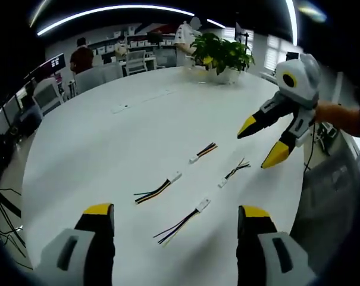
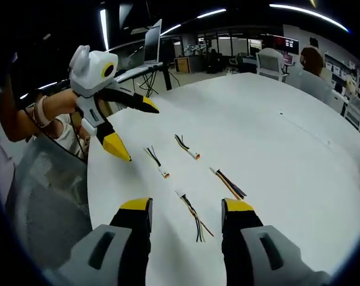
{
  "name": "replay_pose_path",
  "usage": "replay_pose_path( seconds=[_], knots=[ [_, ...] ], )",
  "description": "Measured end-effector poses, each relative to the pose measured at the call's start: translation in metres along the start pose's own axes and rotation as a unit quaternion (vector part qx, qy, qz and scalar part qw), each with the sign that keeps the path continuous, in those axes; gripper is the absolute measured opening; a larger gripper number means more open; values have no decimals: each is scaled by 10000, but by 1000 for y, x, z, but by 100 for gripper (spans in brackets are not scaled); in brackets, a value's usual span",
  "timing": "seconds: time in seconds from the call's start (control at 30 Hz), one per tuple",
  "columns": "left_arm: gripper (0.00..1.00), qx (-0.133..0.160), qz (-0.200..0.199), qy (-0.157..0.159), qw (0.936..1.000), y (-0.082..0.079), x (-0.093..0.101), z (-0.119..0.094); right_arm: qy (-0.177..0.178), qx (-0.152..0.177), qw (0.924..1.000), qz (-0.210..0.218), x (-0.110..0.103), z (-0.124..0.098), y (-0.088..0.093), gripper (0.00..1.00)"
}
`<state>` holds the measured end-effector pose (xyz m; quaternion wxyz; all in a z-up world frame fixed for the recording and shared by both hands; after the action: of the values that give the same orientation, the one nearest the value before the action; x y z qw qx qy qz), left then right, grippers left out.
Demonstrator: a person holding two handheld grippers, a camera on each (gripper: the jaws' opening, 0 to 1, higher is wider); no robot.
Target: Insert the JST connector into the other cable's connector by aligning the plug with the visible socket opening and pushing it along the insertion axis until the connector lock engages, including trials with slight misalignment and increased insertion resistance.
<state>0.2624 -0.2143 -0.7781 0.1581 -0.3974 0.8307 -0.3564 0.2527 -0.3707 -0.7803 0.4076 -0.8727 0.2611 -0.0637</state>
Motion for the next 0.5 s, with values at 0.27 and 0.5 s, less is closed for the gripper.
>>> replay_pose_path(
  seconds=[0.27, 0.5],
  knots=[
    [83, -25, 45, 41, 10000, 6, -3, 6, -46, -21, 9999, -118, 0, 5, -1, 43],
    [79, -31, 261, 226, 9994, 11, 1, 15, -60, -68, 9996, -280, 7, 16, 3, 40]
  ],
)
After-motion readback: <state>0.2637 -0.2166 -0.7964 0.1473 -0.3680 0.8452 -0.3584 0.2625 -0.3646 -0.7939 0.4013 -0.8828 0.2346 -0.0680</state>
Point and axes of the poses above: the point that each gripper's makers call its tool centre point, and the gripper's own axes: z roughly forward along the fingers, x roughly to its right, y roughly out of its underside, the point moved 2 cm from there along -z, roughly backward along the fingers, and after that the axes turned 3 degrees about y, right-handed, at the moved point
